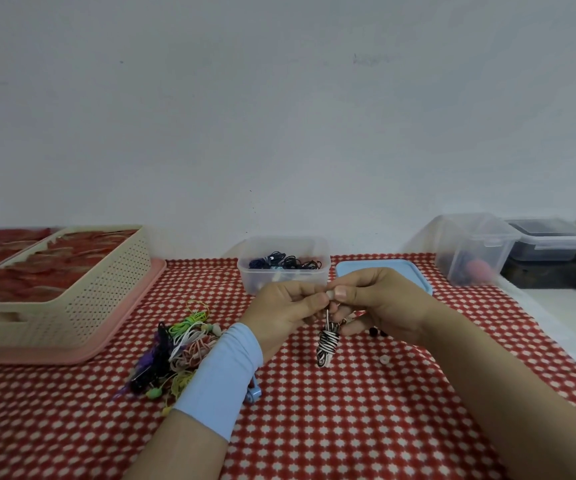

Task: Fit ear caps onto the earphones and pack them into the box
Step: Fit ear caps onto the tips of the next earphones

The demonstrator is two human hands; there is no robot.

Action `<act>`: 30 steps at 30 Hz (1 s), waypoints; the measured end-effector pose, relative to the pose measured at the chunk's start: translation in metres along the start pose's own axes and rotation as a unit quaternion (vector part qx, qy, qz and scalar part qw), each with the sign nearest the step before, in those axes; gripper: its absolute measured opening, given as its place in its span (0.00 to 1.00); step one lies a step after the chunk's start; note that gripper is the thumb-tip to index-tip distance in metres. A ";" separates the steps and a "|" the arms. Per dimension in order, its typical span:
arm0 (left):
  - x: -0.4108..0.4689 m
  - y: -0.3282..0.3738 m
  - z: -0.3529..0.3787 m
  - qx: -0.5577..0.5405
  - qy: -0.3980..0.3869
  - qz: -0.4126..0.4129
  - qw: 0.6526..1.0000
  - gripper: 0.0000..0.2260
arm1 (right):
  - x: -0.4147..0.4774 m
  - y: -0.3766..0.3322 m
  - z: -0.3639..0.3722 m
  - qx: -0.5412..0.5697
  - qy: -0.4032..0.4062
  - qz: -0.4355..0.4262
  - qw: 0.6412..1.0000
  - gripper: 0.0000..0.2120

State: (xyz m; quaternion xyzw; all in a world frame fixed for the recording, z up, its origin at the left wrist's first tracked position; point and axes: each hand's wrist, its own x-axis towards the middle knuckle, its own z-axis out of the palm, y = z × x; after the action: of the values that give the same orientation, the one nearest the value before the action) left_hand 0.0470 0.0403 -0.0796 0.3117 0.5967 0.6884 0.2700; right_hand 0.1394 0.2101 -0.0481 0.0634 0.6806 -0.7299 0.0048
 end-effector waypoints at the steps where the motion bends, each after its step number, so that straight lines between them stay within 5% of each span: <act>1: 0.000 0.000 -0.001 0.013 0.008 0.001 1.000 0.09 | 0.001 0.000 0.001 -0.013 0.008 -0.004 1.000 0.11; 9: 0.000 0.008 -0.002 0.095 0.088 0.019 0.991 0.04 | -0.003 -0.008 -0.002 -0.045 0.035 -0.020 0.998 0.13; 16: -0.004 0.014 0.001 0.108 0.091 0.035 0.989 0.05 | -0.004 -0.012 0.008 -0.158 0.074 -0.050 0.983 0.06; 24: -0.004 0.016 0.002 0.119 0.104 0.033 0.987 0.05 | -0.002 -0.009 0.013 -0.159 0.123 -0.091 0.975 0.05; 30: -0.004 0.015 0.000 0.073 0.076 0.008 0.994 0.05 | -0.006 -0.016 0.011 -0.158 0.089 -0.096 0.979 0.07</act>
State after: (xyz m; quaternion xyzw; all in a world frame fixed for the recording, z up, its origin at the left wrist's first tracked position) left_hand 0.0492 0.0354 -0.0650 0.2825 0.6618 0.6665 0.1949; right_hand 0.1431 0.2003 -0.0309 0.0605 0.7882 -0.6014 -0.1158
